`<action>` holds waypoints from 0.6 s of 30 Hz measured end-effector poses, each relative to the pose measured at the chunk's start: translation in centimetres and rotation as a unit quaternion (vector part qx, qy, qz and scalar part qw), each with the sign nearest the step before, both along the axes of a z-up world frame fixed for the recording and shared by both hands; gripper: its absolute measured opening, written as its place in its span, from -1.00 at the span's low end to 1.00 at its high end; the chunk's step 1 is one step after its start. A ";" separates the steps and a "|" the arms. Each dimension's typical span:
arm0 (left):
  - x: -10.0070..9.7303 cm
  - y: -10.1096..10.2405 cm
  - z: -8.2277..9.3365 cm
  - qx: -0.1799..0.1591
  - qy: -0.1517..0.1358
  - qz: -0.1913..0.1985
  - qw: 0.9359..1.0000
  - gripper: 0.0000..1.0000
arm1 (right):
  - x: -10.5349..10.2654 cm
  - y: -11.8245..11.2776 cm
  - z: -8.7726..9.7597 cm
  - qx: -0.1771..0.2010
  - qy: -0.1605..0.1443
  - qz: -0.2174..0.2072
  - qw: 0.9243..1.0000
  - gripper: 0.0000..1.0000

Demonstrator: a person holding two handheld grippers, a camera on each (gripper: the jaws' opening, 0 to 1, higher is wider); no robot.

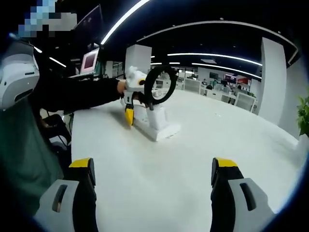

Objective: Straighten the power strip on the desk, plug the charger into it

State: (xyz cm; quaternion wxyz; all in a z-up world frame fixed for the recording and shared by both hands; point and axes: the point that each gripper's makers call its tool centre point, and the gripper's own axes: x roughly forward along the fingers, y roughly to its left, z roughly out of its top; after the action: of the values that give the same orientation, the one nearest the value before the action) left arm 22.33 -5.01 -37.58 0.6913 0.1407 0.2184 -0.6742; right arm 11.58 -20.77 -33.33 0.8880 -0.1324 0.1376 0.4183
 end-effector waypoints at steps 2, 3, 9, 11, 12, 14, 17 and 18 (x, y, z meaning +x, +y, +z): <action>-0.1 0.0 0.0 0.001 -0.002 -0.003 1.000 0.58 | 0.0 0.0 -0.1 0.000 0.000 0.000 1.000 0.99; -0.1 -0.1 -0.1 0.003 -0.004 -0.004 1.000 0.59 | 0.0 0.0 -0.1 0.000 0.001 0.000 1.000 0.99; -0.1 -0.3 -1.0 0.021 -0.017 -0.003 1.000 0.86 | 0.0 0.0 -0.3 0.000 0.003 0.001 1.000 0.99; 0.0 -0.4 -0.8 0.013 -0.014 0.001 1.000 0.87 | -0.1 0.0 -0.4 -0.003 0.003 0.002 1.000 0.99; 0.0 -0.4 -0.8 0.012 -0.014 0.001 1.000 0.88 | -0.1 0.0 -0.4 -0.002 0.003 0.001 1.000 0.99; 0.0 -0.5 -0.7 0.008 -0.012 0.005 1.000 0.91 | -0.1 -0.1 -0.3 -0.002 0.003 0.000 1.000 0.99; 0.3 -0.5 -0.6 0.005 -0.019 0.011 1.000 0.99 | -0.1 -0.2 -0.3 -0.002 0.003 -0.001 1.000 0.99; 0.2 -0.4 -0.6 0.005 -0.017 0.010 1.000 0.99 | -0.1 -0.2 -0.3 -0.002 0.003 -0.001 1.000 0.99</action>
State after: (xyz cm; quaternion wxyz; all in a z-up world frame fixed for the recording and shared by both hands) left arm 22.56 -5.44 -38.17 0.7007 0.1535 0.2113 -0.6639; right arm 11.46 -21.02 -33.66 0.8877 -0.1325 0.1410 0.4178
